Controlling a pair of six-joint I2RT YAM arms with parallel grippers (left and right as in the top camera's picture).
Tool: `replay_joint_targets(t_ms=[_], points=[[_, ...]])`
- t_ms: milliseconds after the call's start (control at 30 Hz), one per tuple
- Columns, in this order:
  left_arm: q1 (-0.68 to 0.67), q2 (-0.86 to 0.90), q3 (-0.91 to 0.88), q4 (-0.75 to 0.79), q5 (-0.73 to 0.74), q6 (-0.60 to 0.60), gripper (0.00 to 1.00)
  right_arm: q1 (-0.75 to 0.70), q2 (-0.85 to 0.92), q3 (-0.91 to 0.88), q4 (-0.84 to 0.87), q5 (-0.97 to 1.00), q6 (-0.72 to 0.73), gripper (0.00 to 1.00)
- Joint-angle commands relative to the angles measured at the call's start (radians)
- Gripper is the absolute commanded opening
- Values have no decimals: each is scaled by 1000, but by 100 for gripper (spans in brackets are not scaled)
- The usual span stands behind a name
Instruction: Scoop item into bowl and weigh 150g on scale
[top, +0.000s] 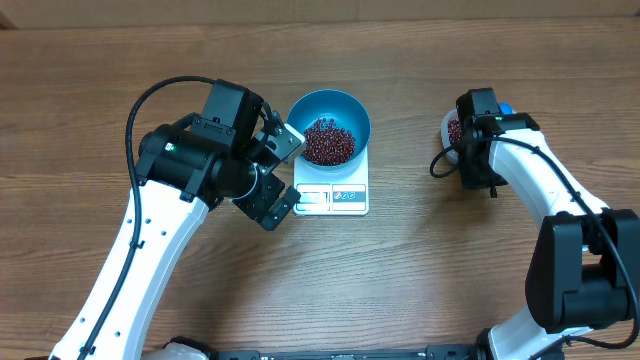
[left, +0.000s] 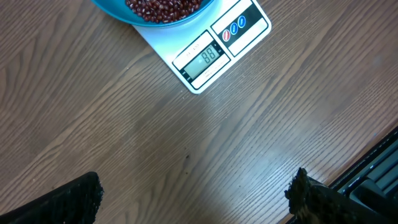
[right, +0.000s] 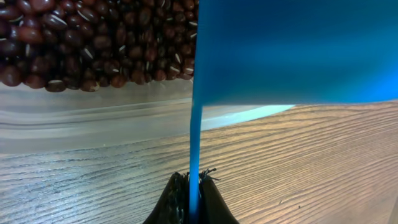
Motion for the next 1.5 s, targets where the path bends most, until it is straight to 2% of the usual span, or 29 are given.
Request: replay_joint_targets(t_ms=[0,533,1000,1167,1367,1467], points=[[5,-13,-3,1,15,23,100,-2,1,2,2,-50,-9,4],[5,-13,-3,1,15,23,99,-2,-11,55,-58,-88,-5,4],[5,-13,-3,1,15,23,100,-3,-151,153,-50,-156,-33,4],[5,-13,-3,1,15,23,99,-2,-213,178,-35,-305,-40,4],[5,-13,-3,1,15,23,100,-3,-276,181,53,-630,-21,4],[5,-13,-3,1,15,23,100,-4,-282,181,111,-762,80,4]])
